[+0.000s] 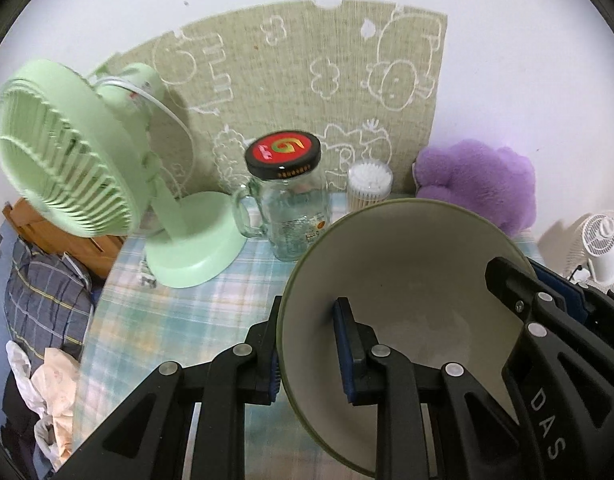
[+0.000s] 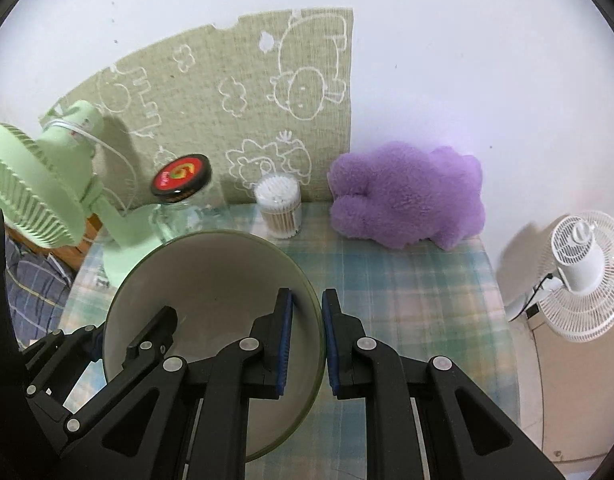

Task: Organize plates and bowls
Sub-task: 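Lift the flower-patterned bowl with both grippers and carry it to the grey bowls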

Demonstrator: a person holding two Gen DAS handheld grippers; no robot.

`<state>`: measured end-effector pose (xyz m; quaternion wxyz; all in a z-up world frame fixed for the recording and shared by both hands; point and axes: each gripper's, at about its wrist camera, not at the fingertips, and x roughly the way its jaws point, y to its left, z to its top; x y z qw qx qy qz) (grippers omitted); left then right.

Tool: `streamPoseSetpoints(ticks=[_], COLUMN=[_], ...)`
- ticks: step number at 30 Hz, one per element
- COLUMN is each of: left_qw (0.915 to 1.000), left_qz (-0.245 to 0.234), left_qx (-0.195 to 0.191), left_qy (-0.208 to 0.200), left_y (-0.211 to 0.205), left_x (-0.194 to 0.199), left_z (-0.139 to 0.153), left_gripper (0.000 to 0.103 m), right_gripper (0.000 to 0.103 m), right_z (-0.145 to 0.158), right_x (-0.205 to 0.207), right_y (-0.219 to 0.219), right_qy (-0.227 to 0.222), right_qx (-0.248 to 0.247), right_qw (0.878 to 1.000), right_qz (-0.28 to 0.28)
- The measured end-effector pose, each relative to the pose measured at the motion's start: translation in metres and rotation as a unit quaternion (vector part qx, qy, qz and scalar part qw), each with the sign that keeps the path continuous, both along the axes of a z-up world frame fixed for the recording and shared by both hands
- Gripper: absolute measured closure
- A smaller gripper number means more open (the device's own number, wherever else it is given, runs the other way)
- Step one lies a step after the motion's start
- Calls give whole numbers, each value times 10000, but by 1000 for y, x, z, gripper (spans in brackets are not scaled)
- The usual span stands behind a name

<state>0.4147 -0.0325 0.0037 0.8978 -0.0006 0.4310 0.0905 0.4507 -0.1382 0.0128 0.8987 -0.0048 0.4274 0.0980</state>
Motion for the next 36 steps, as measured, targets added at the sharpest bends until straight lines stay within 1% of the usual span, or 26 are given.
streamPoseSetpoints(ticks=[10,12,14,18,27,31,36], left_qw=[9996,9995,9991,9987,9980,9976,9975], left_qz=[-180,-222,-254,-271,-437,-551,-651], left_qx=[-80,-34,81,53,-51,-62,-150], left_qy=[-222,-215,-329,-419,-448,-405,-249], left_y=[5,6,7,16,29,30,30], left_x=[-60,-74,-91,-118,-171,-194,-219], left_z=[37,43,50,59,62,58,45], left_gripper=[82,82,82,82,82,82,82], right_gripper=[85,85,85,85,85,85,85], right_z=[43,48,54,62,71,68,57], right_x=[-69,-81,-99,-126,-190,-213,-241], right_y=[6,8,10,16,30,31,30], right_qy=[-175,-174,-153,-151,-234,-192,-67], right_qx=[-43,-22,54,83,-45,-86,-162], right_qw=[9996,9995,9994,9993,9987,9984,9981], right_qz=[-201,-256,-295,-322,-442,-523,-598])
